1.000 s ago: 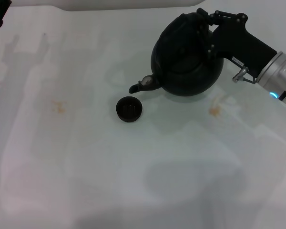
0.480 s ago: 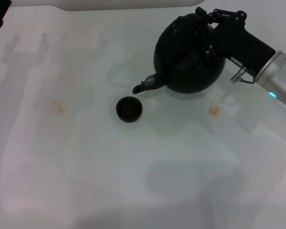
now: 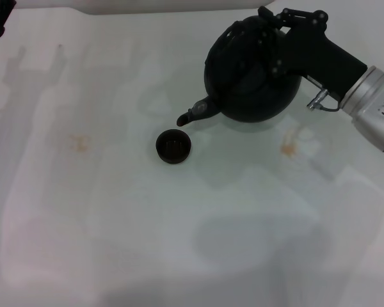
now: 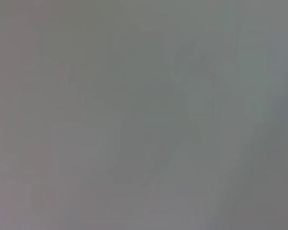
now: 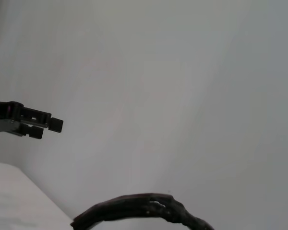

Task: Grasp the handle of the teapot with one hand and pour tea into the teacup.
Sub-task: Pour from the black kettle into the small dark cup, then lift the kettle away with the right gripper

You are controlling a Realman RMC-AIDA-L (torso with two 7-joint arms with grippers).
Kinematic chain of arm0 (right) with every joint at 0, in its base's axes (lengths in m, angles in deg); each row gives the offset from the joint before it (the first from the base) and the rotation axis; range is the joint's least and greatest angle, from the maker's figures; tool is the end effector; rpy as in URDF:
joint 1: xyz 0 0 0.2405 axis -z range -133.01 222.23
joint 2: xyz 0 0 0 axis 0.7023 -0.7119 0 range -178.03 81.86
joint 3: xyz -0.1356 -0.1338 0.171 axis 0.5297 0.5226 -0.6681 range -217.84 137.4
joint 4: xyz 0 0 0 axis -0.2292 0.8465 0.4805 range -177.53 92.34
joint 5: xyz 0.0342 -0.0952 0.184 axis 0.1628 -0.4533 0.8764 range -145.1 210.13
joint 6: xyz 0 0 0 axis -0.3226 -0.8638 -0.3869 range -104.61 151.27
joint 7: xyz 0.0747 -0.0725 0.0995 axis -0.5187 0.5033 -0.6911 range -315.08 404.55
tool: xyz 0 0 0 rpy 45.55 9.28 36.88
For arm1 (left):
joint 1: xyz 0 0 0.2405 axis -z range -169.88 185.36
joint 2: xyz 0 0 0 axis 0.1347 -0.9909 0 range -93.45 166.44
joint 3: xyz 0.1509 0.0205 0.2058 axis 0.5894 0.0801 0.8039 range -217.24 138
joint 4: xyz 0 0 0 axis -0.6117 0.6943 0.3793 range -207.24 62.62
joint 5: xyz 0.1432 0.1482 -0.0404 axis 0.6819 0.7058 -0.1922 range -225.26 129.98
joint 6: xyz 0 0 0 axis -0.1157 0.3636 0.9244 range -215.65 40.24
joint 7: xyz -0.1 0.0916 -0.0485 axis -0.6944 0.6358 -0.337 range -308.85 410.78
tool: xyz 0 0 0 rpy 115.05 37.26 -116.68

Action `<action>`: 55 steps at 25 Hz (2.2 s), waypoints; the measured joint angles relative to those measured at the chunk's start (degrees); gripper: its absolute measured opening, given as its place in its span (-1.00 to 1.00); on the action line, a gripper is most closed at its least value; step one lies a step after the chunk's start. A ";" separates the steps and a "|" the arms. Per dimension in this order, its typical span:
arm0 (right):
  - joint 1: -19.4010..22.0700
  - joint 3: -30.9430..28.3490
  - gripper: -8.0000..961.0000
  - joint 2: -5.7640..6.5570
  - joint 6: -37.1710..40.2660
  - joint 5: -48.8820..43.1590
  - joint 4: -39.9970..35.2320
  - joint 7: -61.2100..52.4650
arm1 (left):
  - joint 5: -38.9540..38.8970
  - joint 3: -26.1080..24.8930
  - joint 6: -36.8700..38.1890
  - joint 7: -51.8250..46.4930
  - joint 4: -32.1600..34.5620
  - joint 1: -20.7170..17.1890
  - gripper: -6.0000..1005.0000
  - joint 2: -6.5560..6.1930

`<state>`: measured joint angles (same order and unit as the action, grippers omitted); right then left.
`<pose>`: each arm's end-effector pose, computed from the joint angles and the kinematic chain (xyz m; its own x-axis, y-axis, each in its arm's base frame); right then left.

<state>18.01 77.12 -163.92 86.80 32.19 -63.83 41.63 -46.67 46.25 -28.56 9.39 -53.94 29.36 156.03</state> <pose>0.2476 0.3416 -0.0534 0.8463 0.3053 -0.4365 -0.1820 -0.6044 -0.7756 -0.3233 0.3502 0.0119 0.3335 0.0018 0.9428 0.9293 -0.1688 -0.3284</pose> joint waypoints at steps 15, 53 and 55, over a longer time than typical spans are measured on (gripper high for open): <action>0.01 0.08 -0.70 -0.08 0.19 -0.40 -0.29 4.52 | 0.00 0.00 0.00 0.00 0.00 0.01 0.74 0.00; 0.40 0.77 -0.73 -0.18 0.08 0.07 -1.01 11.75 | 0.00 0.00 0.01 0.00 -0.09 -0.02 0.74 0.00; 0.41 0.78 -0.73 -0.18 0.10 0.07 -1.01 11.76 | 0.00 0.00 0.01 0.00 -0.09 -0.08 0.74 0.00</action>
<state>18.42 77.90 -164.10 86.90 32.26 -64.83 53.40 -46.68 46.25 -28.55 9.40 -54.03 29.28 156.03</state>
